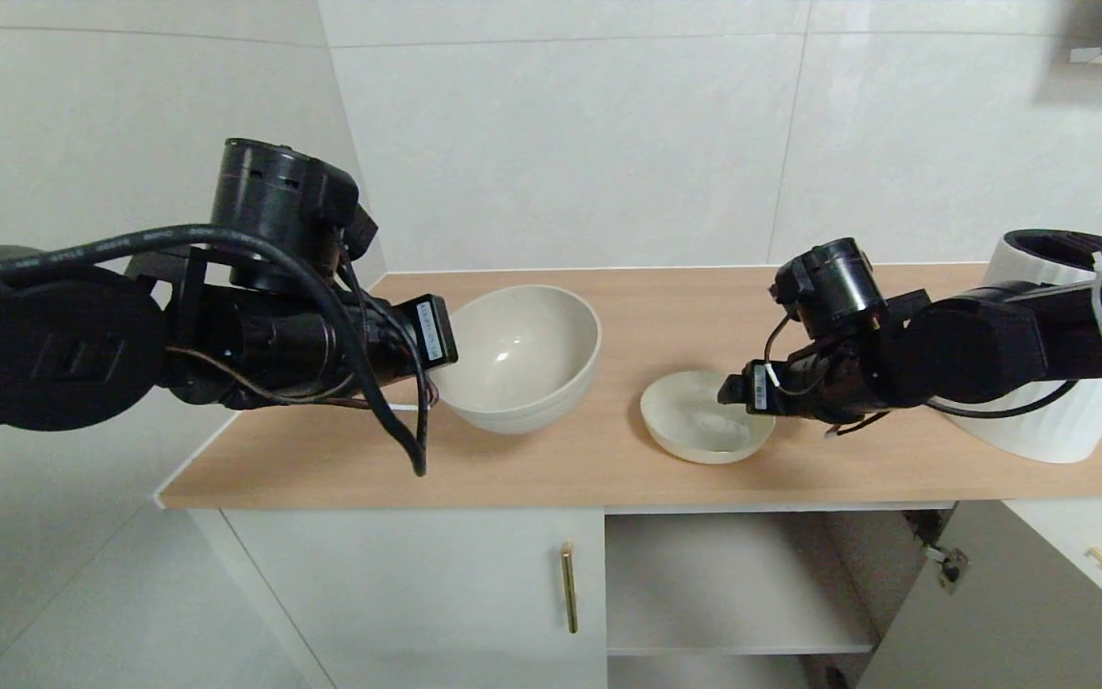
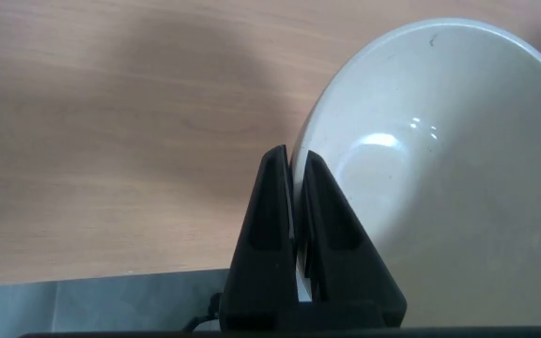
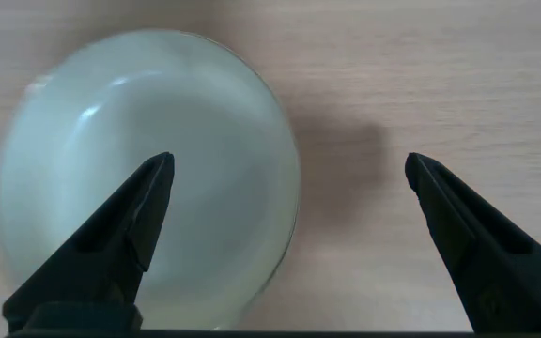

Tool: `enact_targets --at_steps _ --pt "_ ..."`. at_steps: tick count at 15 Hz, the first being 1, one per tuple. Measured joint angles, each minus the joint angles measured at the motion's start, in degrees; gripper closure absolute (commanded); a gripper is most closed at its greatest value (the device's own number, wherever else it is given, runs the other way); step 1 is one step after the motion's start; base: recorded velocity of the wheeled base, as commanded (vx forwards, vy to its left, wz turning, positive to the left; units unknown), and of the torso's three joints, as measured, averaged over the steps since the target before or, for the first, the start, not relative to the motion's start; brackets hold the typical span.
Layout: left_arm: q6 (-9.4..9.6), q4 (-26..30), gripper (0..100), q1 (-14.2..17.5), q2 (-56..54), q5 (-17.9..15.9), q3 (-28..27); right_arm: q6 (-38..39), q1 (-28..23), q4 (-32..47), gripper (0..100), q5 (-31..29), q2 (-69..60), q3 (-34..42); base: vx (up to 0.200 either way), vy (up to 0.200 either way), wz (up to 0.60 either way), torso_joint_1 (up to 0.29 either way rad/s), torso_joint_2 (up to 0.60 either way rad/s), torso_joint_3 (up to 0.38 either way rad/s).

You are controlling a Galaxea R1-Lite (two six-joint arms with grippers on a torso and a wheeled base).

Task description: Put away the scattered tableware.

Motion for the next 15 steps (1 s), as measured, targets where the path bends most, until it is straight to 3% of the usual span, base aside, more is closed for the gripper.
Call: enact_targets --at_steps 1,2,10,15 --pt "0.02 0.0 100 0.0 -0.22 0.0 0.1 0.26 0.0 -0.05 0 0.0 0.73 -0.13 0.0 0.0 0.0 0.0 0.0 0.0" --pt "0.0 -0.02 100 -0.02 -0.39 0.0 0.1 0.85 0.0 -0.06 100 0.04 1.38 -0.49 0.0 0.0 0.0 0.0 0.0 0.0" --pt "-0.22 -0.79 100 0.02 -1.11 0.63 0.1 3.12 -0.05 0.41 100 1.48 1.04 -0.99 0.0 0.0 0.0 0.0 0.0 0.0" --pt "1.11 -7.09 100 0.26 -2.45 6.44 6.22 3.36 0.0 7.17 100 13.01 -10.56 3.89 0.0 0.0 0.0 0.0 0.0 0.0"
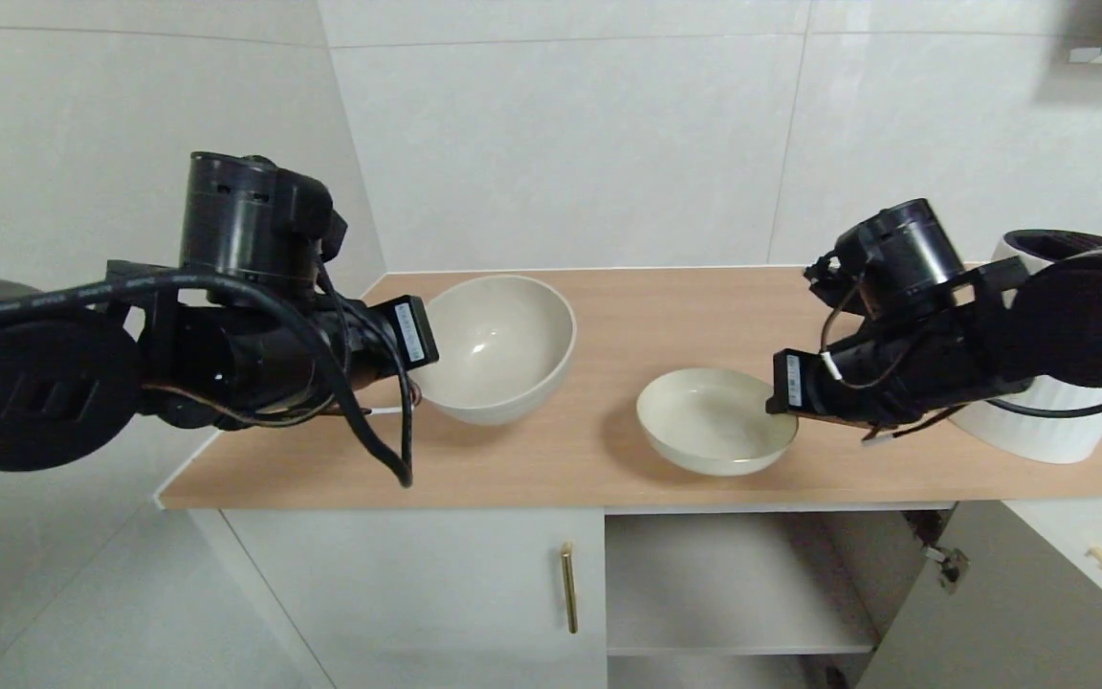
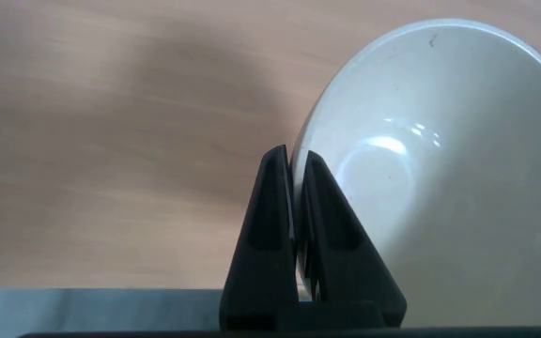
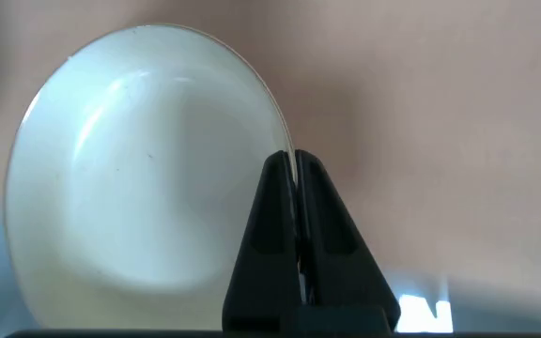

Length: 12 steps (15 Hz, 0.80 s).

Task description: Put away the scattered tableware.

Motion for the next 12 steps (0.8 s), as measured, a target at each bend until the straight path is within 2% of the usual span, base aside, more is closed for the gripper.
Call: enact_targets --at_steps 1,4,6,7,12 --pt "0.41 -0.15 100 -0.09 -1.24 -0.68 2.24 -1.06 0.0 1.01 100 1.52 -3.28 2.16 0.0 0.0 0.0 0.0 0.0 0.0" --pt "1.27 -0.24 100 -0.17 -6.47 -6.79 8.78 -4.67 0.17 1.87 100 3.28 -10.56 10.14 0.0 0.0 0.0 0.0 0.0 0.0" --pt "1.45 -0.2 100 -0.21 -9.85 -10.34 11.91 -4.89 0.48 1.84 100 3.49 -13.2 12.52 0.0 0.0 0.0 0.0 0.0 0.0" --pt "1.43 -0.13 100 -0.26 -10.73 -10.64 12.71 -4.82 0.54 1.84 100 3.46 -13.98 13.07 0.0 0.0 0.0 0.0 0.0 0.0" --pt "1.38 -0.15 100 -1.11 -11.64 -10.68 13.43 -4.51 0.63 1.8 100 3.41 -15.09 13.67 -0.2 0.0 0.0 0.003 0.0 0.002"
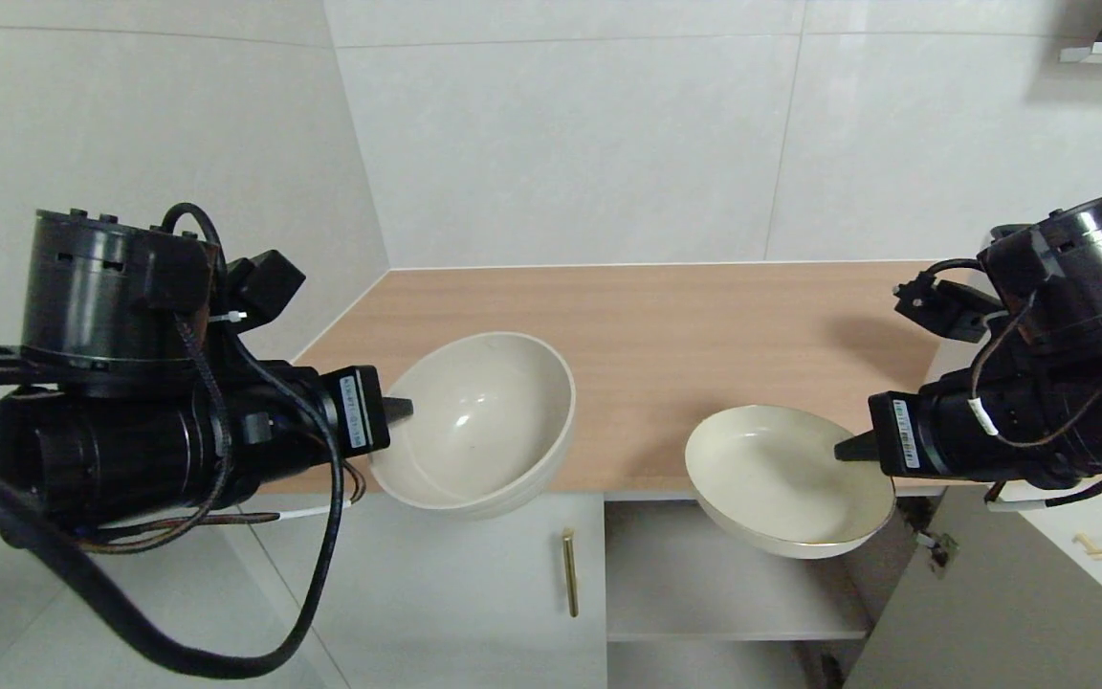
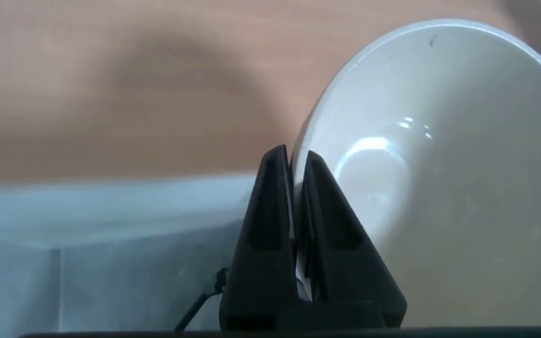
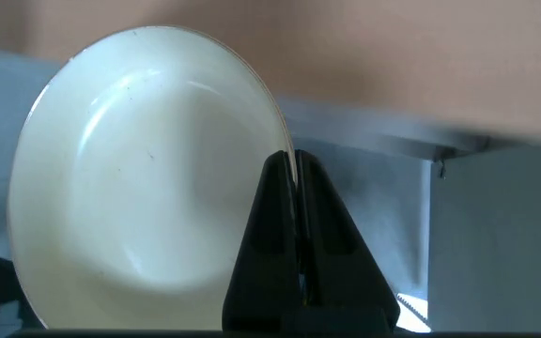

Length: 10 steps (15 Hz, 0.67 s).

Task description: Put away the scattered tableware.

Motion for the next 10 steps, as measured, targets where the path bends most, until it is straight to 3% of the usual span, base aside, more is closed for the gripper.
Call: enact_targets --at_steps 3,10 --pt "0.0 0.01 100 -0.28 0.28 0.01 -0.15 0.0 -0.02 -0.02 100 0.0 -0.32 0.01 -0.2 0.0 0.0 -0.007 0.0 0.004" --pt "0.07 -0.16 100 -0.57 0.78 0.04 -0.28 -0.09 -0.4 -1.83 100 -0.33 0.41 0.32 0.0 0.0 0.0 0.0 0.0 0.0"
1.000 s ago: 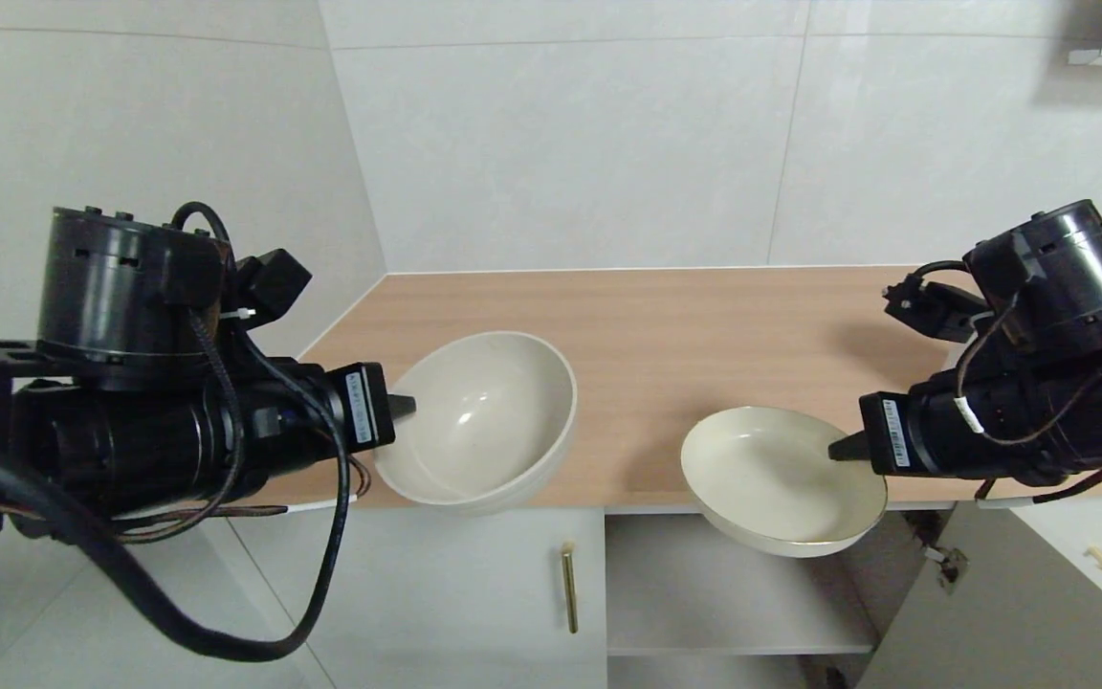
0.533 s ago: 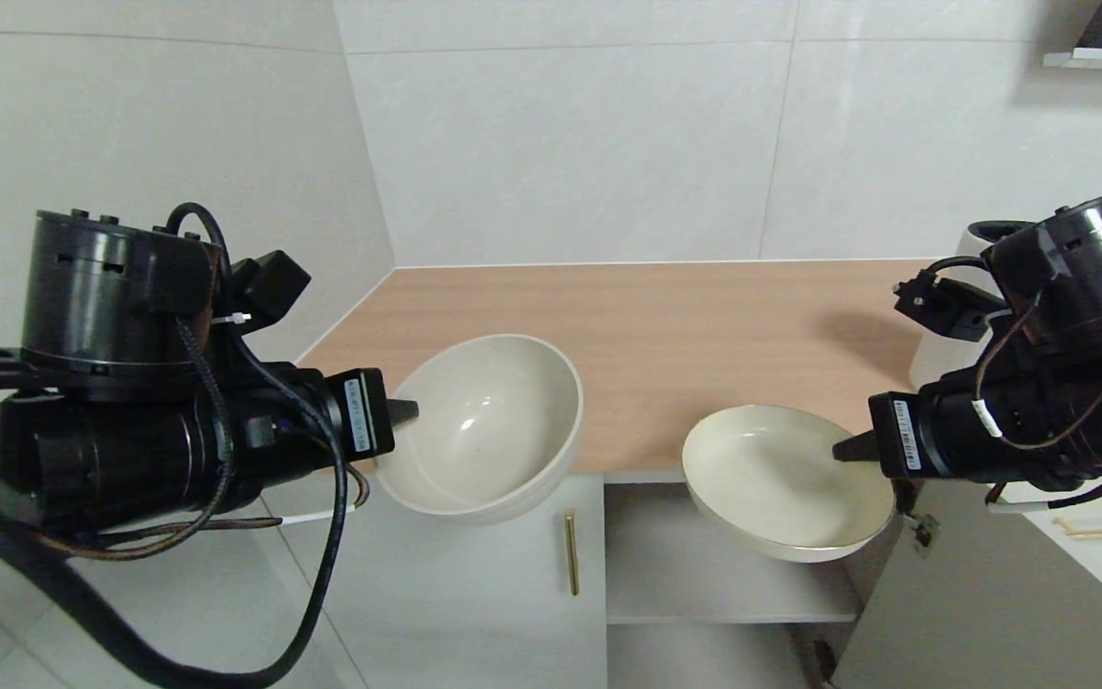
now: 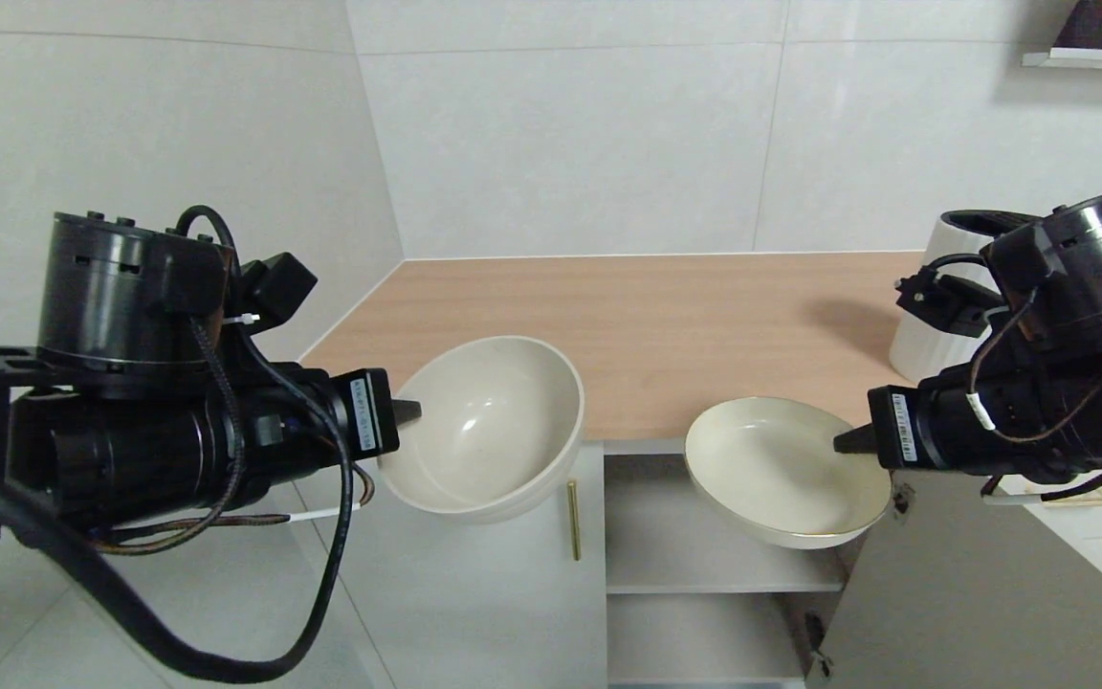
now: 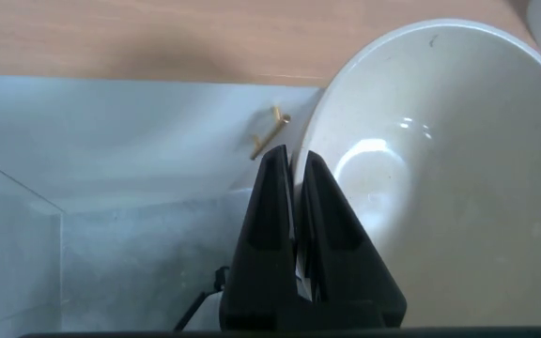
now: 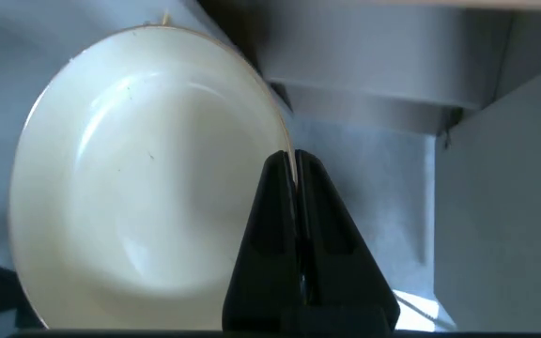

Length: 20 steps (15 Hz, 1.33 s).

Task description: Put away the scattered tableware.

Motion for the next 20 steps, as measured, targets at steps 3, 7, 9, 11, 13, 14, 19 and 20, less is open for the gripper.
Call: enact_targets --at_steps 3,7,9,11,13,14,19,20 --pt "0.0 -0.05 100 0.02 0.3 0.0 -0.05 -0.09 -0.01 -1.32 100 -0.02 0.94 0.9 0.0 0.0 0.0 0.0 0.0 0.0" --pt "0.0 -0.07 100 0.1 0.77 0.02 -0.06 -0.3 -0.41 -1.48 100 -0.07 1.66 1.4 0.0 0.0 0.0 -0.148 0.36 0.212" --pt "0.0 -0.09 100 0.1 1.1 0.02 -0.06 -0.33 -0.52 -1.5 100 -0.11 1.9 1.43 0.0 0.0 0.0 -0.186 0.46 0.271" --pt "0.0 -0.07 100 0.07 1.35 0.0 -0.06 -0.35 -0.56 -1.51 100 -0.11 2.11 1.45 0.0 0.0 0.0 -0.183 0.47 0.281" --pt "0.0 -0.07 100 0.1 1.57 0.05 -0.05 -0.38 -0.56 -1.5 100 -0.11 2.32 1.48 0.0 0.0 0.0 -0.176 0.48 0.295" --pt "0.01 -0.09 100 0.1 1.68 0.02 -0.05 -0.35 -0.56 -1.54 100 -0.11 2.38 1.48 0.0 0.0 0.0 -0.183 0.46 0.286" --pt "0.01 -0.13 100 0.1 1.88 0.07 -0.05 -0.35 -0.52 -1.51 100 -0.11 2.62 1.54 0.0 0.0 0.0 -0.152 0.46 0.302" --pt "0.01 -0.16 100 0.07 1.88 0.07 -0.05 -0.35 -0.52 -1.54 100 -0.11 2.68 1.54 0.0 0.0 0.0 -0.115 0.45 0.32"
